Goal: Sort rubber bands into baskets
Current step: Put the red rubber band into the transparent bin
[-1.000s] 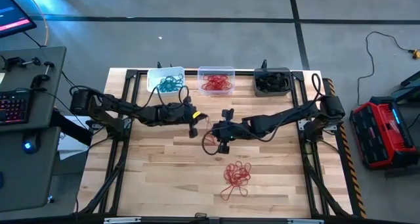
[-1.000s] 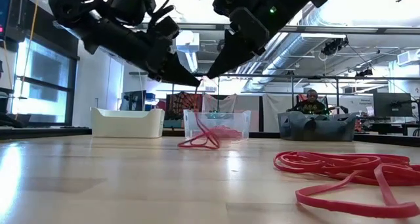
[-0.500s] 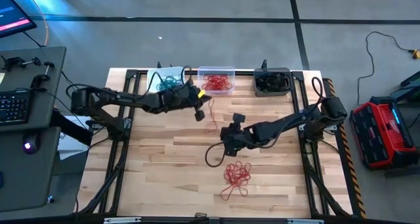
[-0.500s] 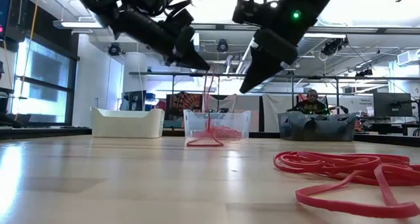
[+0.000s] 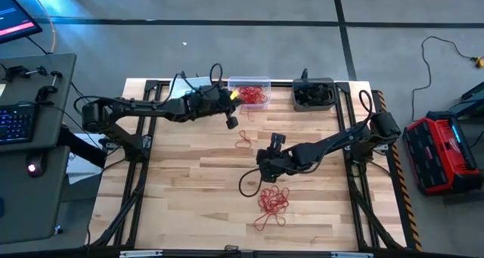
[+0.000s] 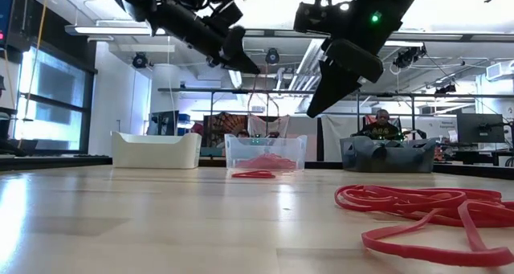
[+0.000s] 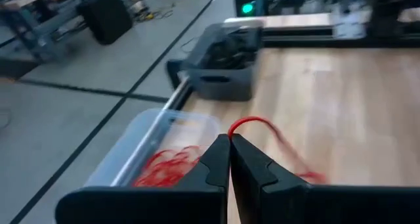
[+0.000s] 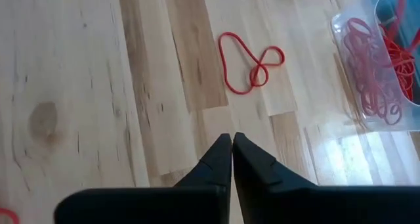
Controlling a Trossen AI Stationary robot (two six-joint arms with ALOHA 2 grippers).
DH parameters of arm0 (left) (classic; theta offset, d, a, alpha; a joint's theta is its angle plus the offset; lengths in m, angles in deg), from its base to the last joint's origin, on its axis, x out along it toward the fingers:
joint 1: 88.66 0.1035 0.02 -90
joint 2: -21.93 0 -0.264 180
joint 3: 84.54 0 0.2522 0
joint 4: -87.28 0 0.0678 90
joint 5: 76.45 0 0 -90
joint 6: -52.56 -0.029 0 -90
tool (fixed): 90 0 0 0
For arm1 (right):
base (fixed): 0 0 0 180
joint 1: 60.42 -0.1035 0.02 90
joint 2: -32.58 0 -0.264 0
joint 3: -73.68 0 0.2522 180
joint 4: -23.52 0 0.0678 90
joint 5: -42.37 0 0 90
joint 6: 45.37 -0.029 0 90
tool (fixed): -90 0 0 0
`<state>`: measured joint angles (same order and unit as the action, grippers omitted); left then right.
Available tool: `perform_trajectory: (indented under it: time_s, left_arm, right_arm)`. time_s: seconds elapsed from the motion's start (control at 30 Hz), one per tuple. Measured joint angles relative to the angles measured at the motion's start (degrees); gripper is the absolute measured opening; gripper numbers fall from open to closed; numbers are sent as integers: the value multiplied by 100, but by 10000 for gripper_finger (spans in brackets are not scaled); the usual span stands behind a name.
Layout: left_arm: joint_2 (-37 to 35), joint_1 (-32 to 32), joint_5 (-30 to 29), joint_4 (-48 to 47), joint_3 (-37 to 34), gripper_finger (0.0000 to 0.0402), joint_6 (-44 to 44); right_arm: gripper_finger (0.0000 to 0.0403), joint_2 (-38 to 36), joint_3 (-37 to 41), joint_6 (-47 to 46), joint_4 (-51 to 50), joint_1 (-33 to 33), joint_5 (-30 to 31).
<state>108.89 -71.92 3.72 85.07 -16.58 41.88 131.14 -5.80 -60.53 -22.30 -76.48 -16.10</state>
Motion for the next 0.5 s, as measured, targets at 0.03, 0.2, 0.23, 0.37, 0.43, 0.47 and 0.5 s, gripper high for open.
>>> perform_trajectory:
  time_s: [0.03, 0.2, 0.23, 0.37, 0.43, 0.47, 0.5]
  left_arm:
    - [0, 78, -8, -19, 6, 0, -10]
    - [48, 509, 54, -4, 88, 0, -60]
    - [82, 597, 122, -12, 103, 0, -76]
    - [376, 882, 346, -70, 335, 0, -205]
    - [581, 1008, 442, -157, 565, 0, -274]
    - [694, 1070, 467, -246, 688, 0, -327]
    - [813, 1133, 473, -363, 806, 0, -366]
  right_arm:
    - [3, 0, 0, 0, 2, -1, 0]
    - [2, 0, 0, 17, 5, -2, 17]
    - [1, 0, 0, 45, 7, -2, 24]
    - [1, 0, 0, 61, 7, -2, 28]
    - [0, 0, 0, 59, 5, 0, 28]
    - [1, 0, 0, 59, -3, 0, 26]
    - [0, 0, 0, 60, -4, 0, 28]
